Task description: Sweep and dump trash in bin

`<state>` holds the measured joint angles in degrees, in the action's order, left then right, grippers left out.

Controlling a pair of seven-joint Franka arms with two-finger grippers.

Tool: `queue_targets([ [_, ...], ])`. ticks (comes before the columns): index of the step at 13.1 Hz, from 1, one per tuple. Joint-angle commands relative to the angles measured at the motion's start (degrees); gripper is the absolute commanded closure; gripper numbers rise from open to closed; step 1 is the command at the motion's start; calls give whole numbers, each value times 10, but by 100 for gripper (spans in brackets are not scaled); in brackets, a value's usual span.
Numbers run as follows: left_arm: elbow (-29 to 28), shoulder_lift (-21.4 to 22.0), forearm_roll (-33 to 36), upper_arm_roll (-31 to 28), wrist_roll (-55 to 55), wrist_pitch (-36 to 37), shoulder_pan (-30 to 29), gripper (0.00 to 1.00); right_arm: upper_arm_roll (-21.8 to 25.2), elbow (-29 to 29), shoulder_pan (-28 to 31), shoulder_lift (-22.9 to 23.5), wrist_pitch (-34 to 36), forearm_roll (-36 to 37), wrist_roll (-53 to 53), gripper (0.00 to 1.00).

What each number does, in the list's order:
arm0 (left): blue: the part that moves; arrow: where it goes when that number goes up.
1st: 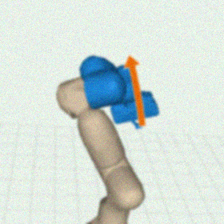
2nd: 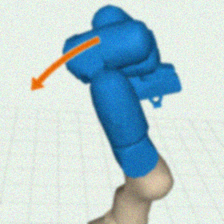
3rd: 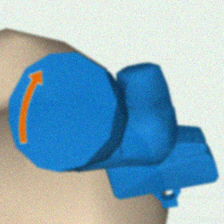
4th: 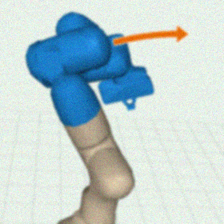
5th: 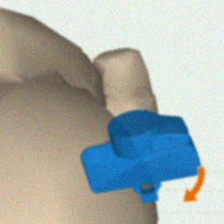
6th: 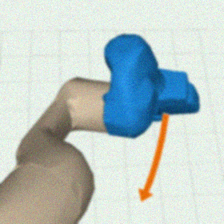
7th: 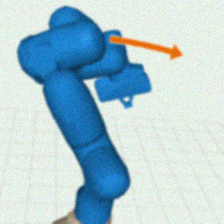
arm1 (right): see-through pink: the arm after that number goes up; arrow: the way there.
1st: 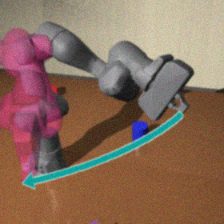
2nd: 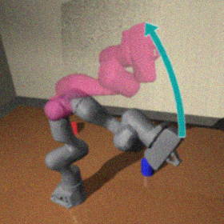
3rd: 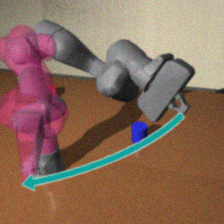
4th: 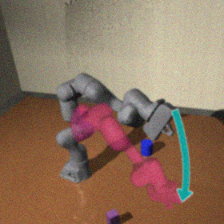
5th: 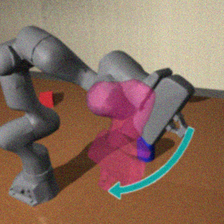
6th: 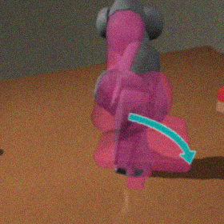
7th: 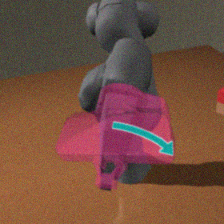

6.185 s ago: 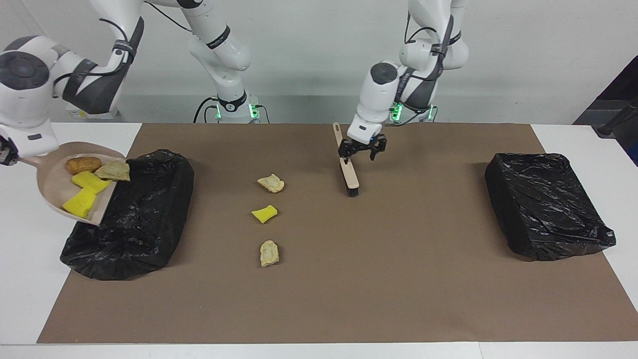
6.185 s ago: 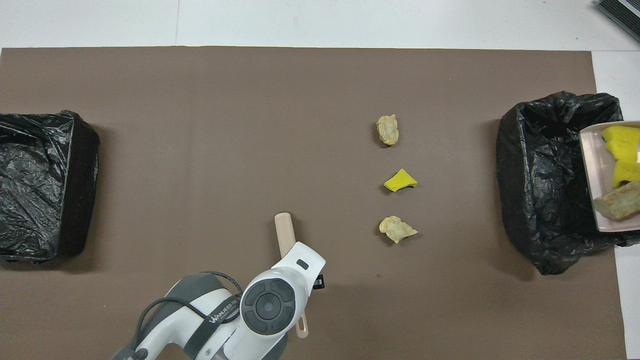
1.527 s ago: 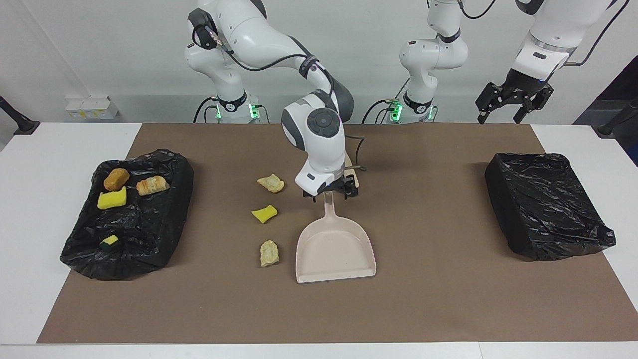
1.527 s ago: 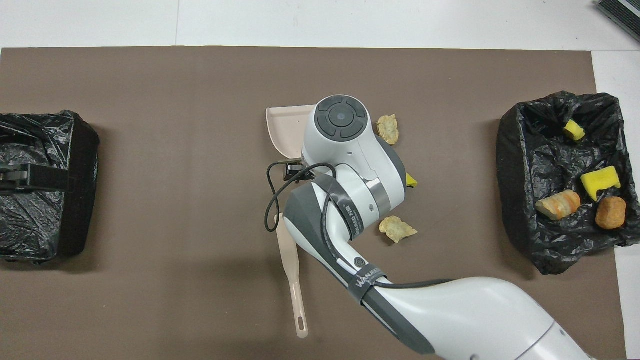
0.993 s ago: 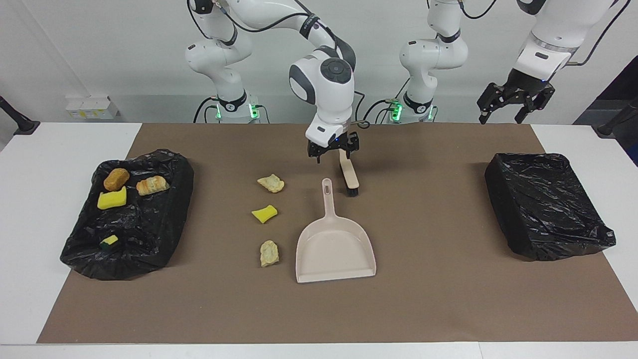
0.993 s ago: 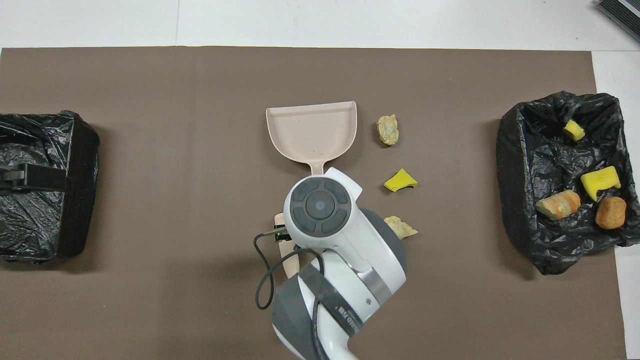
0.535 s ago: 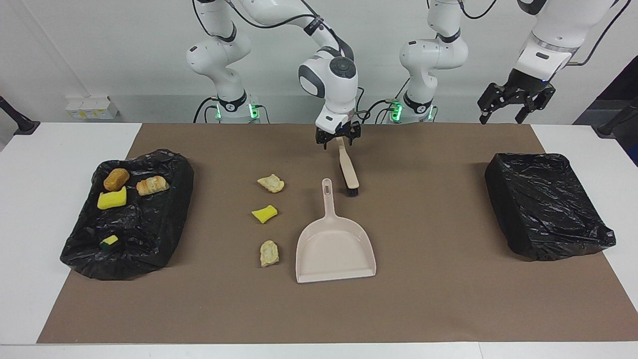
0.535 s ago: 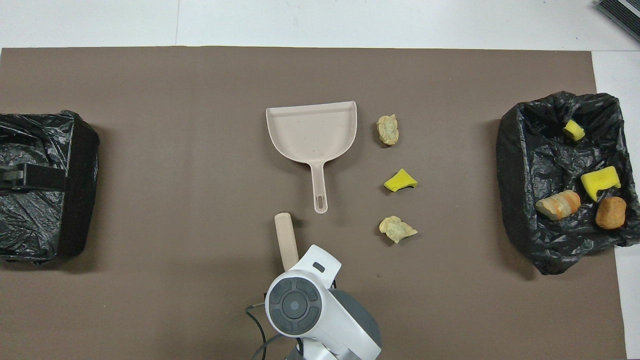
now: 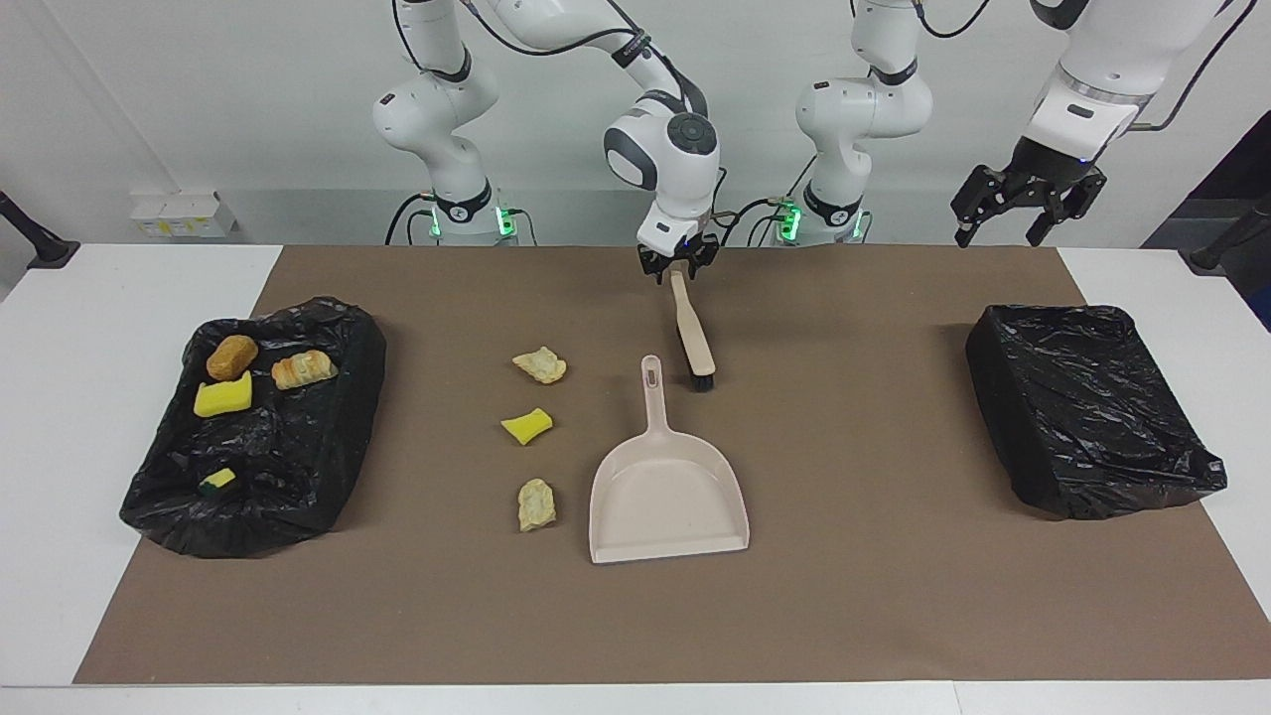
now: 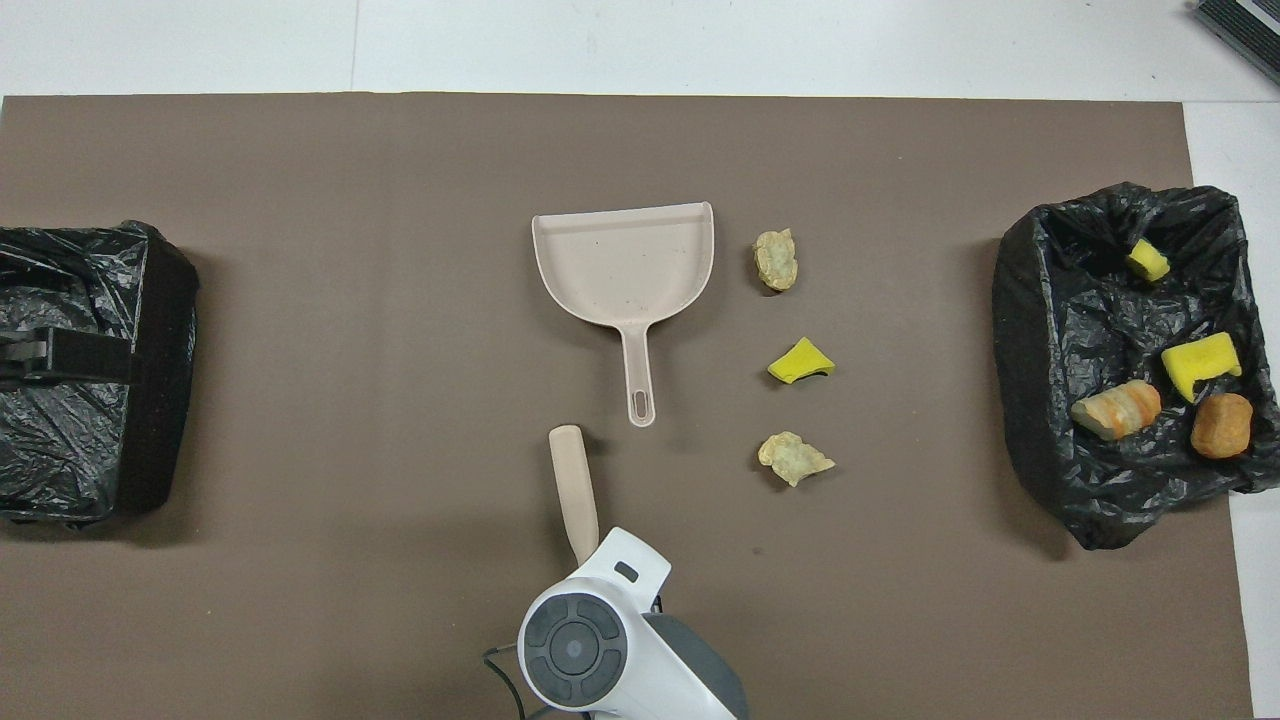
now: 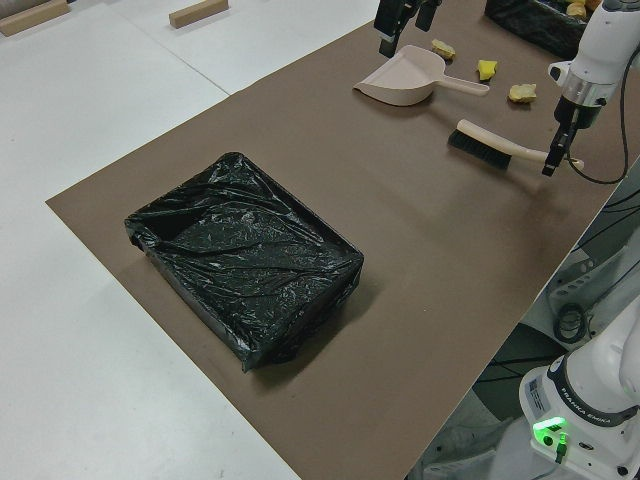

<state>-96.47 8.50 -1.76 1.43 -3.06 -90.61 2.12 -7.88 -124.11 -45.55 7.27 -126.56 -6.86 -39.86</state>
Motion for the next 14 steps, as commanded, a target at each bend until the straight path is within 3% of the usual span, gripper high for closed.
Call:
queue_targets([
  [1, -10, 9, 7, 1, 0, -4, -1, 0, 1, -6, 1, -12, -5, -16, -2, 50],
  [3, -10, 9, 7, 1, -1, -3, -1, 0, 1, -2, 4, -13, -4, -16, -1, 100],
  [8, -10, 9, 7, 1, -1, -2, -1, 0, 6, 0, 10, -27, 38, -15, -1, 100],
  [14, -13, 10, 7, 1, -1, 1, 0, 0, 4, -7, 94, -131, 238, -15, -15, 100],
])
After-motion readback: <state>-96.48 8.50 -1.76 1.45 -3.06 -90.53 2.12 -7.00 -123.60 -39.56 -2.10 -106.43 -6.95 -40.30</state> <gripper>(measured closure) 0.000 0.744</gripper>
